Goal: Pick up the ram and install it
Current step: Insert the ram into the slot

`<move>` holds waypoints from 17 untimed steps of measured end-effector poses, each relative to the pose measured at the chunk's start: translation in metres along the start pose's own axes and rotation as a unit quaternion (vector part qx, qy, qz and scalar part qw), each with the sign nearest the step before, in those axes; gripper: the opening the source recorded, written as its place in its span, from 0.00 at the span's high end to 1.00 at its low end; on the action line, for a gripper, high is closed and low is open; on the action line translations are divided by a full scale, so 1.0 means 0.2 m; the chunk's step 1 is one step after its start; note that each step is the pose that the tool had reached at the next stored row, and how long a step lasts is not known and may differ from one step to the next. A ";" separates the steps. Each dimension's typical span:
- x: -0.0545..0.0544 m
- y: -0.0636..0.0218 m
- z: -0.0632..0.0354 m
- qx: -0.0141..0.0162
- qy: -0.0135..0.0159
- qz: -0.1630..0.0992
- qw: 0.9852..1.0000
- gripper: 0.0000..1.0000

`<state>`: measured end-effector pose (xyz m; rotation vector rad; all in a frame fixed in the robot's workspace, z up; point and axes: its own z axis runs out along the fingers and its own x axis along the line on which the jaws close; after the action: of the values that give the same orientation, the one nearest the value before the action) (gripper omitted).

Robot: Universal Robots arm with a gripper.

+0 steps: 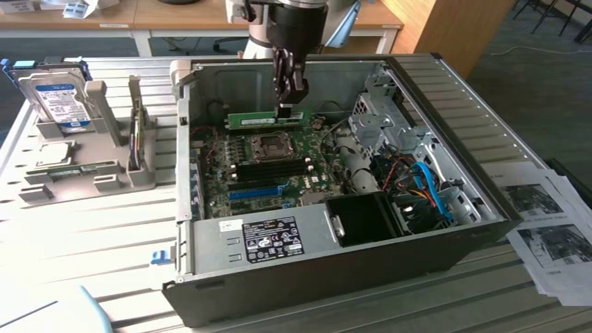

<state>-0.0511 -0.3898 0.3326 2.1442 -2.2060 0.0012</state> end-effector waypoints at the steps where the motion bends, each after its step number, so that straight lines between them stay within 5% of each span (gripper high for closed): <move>1: 0.00 0.000 0.007 0.000 0.000 0.000 1.000 0.89; 17: -0.01 -0.005 0.122 0.000 0.000 0.000 1.000 0.89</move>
<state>-0.0511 -0.3898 0.3082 2.1441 -2.2060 0.0011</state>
